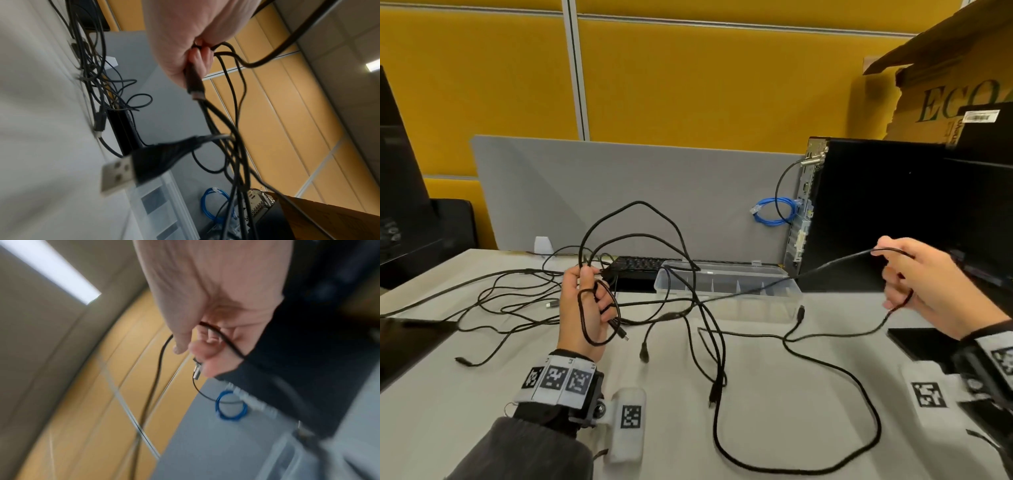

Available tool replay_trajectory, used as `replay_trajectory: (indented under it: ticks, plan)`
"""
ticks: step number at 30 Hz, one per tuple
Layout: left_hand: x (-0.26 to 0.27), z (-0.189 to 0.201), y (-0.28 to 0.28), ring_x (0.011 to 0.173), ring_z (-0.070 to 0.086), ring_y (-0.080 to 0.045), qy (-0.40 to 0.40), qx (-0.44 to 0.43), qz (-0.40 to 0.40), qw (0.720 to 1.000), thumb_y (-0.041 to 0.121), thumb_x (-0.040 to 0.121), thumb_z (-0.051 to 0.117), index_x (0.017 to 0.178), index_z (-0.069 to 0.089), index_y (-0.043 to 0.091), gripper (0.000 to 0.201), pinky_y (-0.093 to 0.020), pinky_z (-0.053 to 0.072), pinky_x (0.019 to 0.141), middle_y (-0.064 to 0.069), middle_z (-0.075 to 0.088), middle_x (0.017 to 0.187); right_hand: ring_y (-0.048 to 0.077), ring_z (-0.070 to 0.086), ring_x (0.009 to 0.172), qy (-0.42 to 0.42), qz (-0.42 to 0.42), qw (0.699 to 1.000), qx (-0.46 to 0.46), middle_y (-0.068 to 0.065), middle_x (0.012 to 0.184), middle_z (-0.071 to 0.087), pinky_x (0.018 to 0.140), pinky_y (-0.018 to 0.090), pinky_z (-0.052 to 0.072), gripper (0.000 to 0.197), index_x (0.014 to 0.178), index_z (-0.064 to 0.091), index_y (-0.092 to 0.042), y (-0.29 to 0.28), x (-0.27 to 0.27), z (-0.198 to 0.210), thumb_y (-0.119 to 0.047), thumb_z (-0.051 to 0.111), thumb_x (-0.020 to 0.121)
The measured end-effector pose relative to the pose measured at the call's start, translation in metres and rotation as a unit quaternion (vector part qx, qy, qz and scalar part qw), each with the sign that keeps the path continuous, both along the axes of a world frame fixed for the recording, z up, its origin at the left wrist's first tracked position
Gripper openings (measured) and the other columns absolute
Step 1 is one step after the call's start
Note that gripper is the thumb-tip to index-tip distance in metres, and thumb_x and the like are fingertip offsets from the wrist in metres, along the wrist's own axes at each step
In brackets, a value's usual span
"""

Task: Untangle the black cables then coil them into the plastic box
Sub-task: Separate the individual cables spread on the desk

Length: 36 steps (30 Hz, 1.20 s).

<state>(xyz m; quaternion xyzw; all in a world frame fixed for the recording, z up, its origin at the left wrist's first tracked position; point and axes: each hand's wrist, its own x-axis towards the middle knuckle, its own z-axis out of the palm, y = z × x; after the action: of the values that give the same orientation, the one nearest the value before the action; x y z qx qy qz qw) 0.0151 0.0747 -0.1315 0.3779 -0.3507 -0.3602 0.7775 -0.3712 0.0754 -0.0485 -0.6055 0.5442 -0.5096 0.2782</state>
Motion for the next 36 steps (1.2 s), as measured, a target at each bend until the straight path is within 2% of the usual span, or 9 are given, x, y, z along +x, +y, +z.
replay_trajectory:
  ticks: [3,6,9,14,16,19,23,29,36]
  plan:
    - [0.008,-0.002,0.001,0.04,0.03,-0.001,0.021,0.006,0.022,1.0,0.027,0.101,0.03,0.083,0.045,0.024,0.024,-0.014,0.023,0.034,0.003,0.031,0.061,0.014,0.033,0.038,0.106,-0.055,0.993,0.025,0.002,0.049,0.039,0.042,0.022,0.029,0.05,0.09,0.061,-0.012,-0.002,0.005,-0.006,-0.056,0.038,0.088]
    - [0.021,-0.001,0.005,0.039,0.032,0.0,0.038,0.01,0.063,0.997,0.029,0.101,0.03,0.084,0.044,0.025,0.022,-0.013,0.024,0.034,0.004,0.032,0.063,0.02,0.043,0.039,0.445,-0.248,0.849,-0.141,0.003,0.044,0.045,0.045,0.025,0.038,0.044,0.074,0.051,-0.017,-0.005,-0.013,-0.009,-0.059,0.042,0.085]
    - [0.028,-0.003,0.006,0.039,0.033,-0.001,0.06,0.005,0.078,0.995,0.03,0.101,0.031,0.085,0.044,0.026,0.021,-0.013,0.025,0.034,0.006,0.035,0.06,0.02,0.043,0.037,0.552,-0.261,0.781,-0.135,0.002,0.043,0.042,0.045,0.031,0.045,0.035,0.078,0.048,-0.014,-0.014,-0.034,-0.012,-0.048,0.055,0.083]
    - [0.018,-0.005,0.004,0.039,0.031,0.0,0.049,-0.005,0.05,0.998,0.029,0.101,0.031,0.084,0.045,0.026,0.023,-0.013,0.023,0.035,0.014,0.039,0.049,0.019,0.054,0.106,0.675,-0.156,0.718,0.068,0.0,0.118,0.053,0.08,0.031,0.046,0.079,0.139,0.024,-0.032,-0.008,-0.017,-0.023,-0.066,0.055,0.076]
    - [0.018,-0.007,0.003,0.039,0.031,0.0,0.05,-0.012,0.04,0.998,0.028,0.102,0.029,0.084,0.044,0.026,0.024,-0.014,0.023,0.035,0.014,0.039,0.048,0.017,0.044,0.118,0.663,-0.125,0.738,0.016,-0.003,0.128,0.044,0.093,0.033,0.041,0.073,0.14,0.023,-0.035,0.001,0.014,-0.02,-0.063,0.052,0.079]
    - [0.018,-0.01,0.0,0.039,0.032,-0.001,0.068,-0.022,0.011,0.997,0.026,0.102,0.026,0.085,0.043,0.025,0.024,-0.014,0.023,0.035,0.012,0.04,0.048,0.01,0.041,0.114,0.537,0.054,0.839,-0.075,-0.009,0.122,0.046,0.099,0.032,0.039,0.042,0.124,0.045,-0.032,0.017,0.071,-0.022,-0.051,0.047,0.087]
    - [0.015,-0.005,0.003,0.036,0.032,0.0,0.111,-0.04,-0.046,0.992,0.028,0.102,0.026,0.083,0.043,0.025,0.025,-0.013,0.023,0.034,0.011,0.038,0.045,0.015,0.04,0.118,0.569,0.278,0.773,0.033,-0.003,0.126,0.047,0.098,0.037,0.041,0.045,0.126,0.048,-0.025,0.021,0.147,-0.04,-0.05,0.05,0.089]
    - [0.008,0.001,0.009,0.038,0.026,-0.001,0.146,-0.05,-0.098,0.983,0.027,0.101,0.03,0.078,0.044,0.025,0.027,-0.015,0.018,0.036,0.011,0.032,0.048,0.025,0.053,0.105,0.562,0.216,0.797,-0.052,0.005,0.128,0.041,0.074,0.033,0.043,0.046,0.13,0.038,-0.017,-0.011,0.203,-0.054,-0.033,0.055,0.09]
    - [0.005,0.001,0.009,0.038,0.026,0.0,0.174,-0.053,-0.125,0.975,0.026,0.1,0.031,0.079,0.043,0.024,0.025,-0.013,0.017,0.036,0.01,0.031,0.049,0.015,0.045,0.089,0.503,0.198,0.837,-0.082,0.002,0.118,0.043,0.071,0.026,0.042,0.035,0.115,0.048,-0.018,-0.007,0.201,-0.06,-0.042,0.054,0.09]
